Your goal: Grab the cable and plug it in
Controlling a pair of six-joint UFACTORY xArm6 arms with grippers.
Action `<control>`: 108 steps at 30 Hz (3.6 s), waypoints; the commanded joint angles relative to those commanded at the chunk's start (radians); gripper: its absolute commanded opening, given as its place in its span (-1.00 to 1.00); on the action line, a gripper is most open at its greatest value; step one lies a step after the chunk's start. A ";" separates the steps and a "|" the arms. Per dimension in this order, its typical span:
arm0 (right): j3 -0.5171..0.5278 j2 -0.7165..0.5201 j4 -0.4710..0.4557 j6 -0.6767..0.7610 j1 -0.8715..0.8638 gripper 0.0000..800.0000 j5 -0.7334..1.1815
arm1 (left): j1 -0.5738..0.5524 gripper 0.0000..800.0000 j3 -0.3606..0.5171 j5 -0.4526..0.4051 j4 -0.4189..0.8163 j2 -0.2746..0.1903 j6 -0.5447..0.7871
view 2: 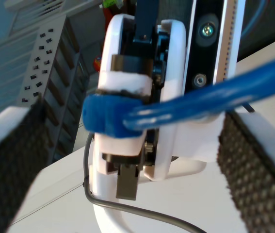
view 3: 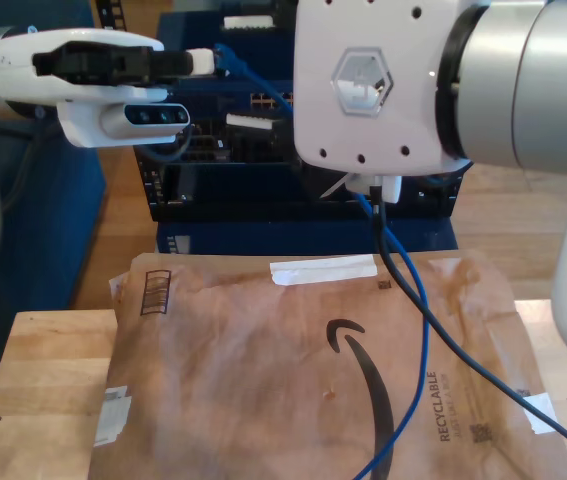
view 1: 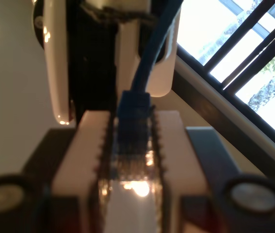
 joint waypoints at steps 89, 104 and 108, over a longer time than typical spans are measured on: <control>-0.078 0.140 0.140 0.121 -0.370 -0.99 0.359 | 0.193 0.99 -0.221 -0.133 0.411 0.011 0.051; -0.104 0.229 0.040 0.264 -0.637 -1.00 0.710 | 0.236 1.00 -0.267 -0.230 1.163 0.014 0.509; -0.103 0.262 -0.048 0.305 -0.641 -0.99 0.772 | 0.264 1.00 -0.222 -0.299 1.366 0.005 0.572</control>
